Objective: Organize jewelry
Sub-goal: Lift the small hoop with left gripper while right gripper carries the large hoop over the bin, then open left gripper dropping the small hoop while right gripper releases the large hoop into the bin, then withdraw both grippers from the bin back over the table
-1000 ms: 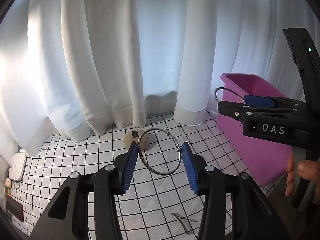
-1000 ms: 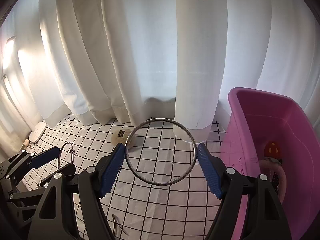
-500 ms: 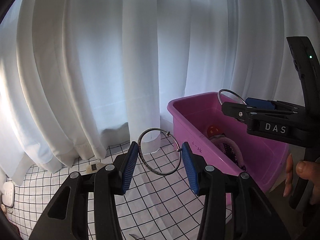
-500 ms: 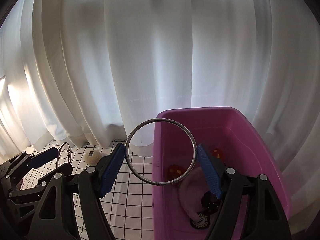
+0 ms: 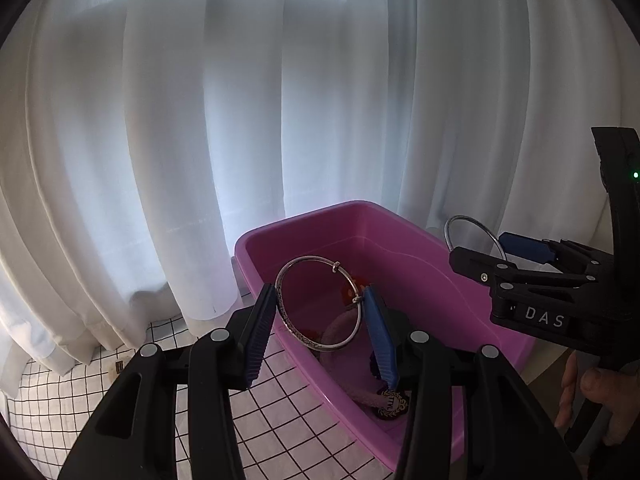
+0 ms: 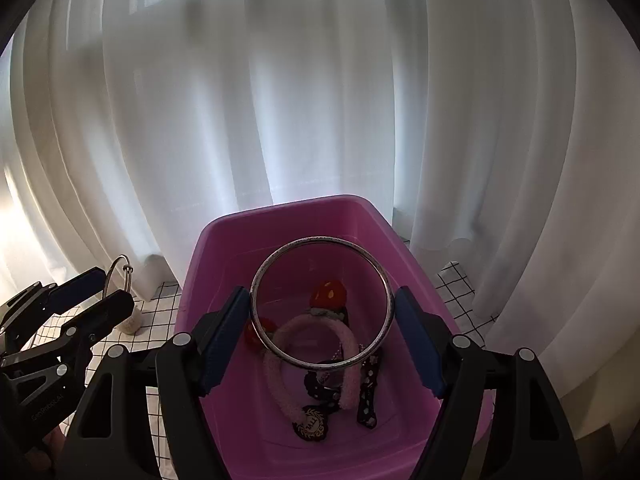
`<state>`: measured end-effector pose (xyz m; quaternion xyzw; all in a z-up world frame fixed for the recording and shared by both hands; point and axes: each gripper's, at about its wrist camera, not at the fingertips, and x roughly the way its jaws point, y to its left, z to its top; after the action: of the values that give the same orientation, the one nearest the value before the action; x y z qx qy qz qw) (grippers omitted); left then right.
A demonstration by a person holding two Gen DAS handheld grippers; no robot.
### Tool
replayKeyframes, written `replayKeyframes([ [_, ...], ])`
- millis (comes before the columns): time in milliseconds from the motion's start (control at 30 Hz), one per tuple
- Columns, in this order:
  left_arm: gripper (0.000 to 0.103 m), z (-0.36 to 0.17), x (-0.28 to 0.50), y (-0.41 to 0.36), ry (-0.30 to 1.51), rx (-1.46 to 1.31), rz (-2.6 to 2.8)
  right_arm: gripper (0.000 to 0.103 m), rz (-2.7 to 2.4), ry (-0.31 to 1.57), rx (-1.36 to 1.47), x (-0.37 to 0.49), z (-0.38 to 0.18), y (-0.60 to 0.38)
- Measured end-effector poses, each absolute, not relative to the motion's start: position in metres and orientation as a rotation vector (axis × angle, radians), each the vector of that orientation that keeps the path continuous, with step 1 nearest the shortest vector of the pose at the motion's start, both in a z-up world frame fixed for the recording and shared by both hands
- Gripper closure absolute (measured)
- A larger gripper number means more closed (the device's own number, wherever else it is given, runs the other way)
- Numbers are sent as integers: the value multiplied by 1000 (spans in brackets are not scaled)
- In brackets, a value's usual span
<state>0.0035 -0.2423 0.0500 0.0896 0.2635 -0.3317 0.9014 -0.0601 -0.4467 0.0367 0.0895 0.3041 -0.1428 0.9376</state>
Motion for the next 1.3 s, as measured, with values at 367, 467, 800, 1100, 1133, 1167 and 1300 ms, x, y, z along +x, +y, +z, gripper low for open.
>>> replayKeyframes([
  [367, 59, 33, 22, -299, 635, 206, -710, 31, -317, 668, 259, -67, 9, -488],
  [467, 58, 28, 25, -311, 676, 213, -718, 31, -312, 687, 282, -62, 1, -497],
  [800, 29, 9, 43, -324, 760, 254, -609, 30, -297, 758, 290, -40, -11, -501],
  [1100, 17, 8, 54, -310, 770, 194, -570, 30, -289, 765, 292, -35, -8, -500],
  [1133, 17, 8, 54, -309, 771, 188, -567, 30, -288, 765, 293, -35, -8, -499],
  [1167, 17, 9, 56, -308, 771, 182, -564, 30, -286, 764, 294, -35, -7, -498],
  [1300, 17, 11, 58, -298, 771, 165, -555, 30, -265, 766, 316, -32, -6, -494],
])
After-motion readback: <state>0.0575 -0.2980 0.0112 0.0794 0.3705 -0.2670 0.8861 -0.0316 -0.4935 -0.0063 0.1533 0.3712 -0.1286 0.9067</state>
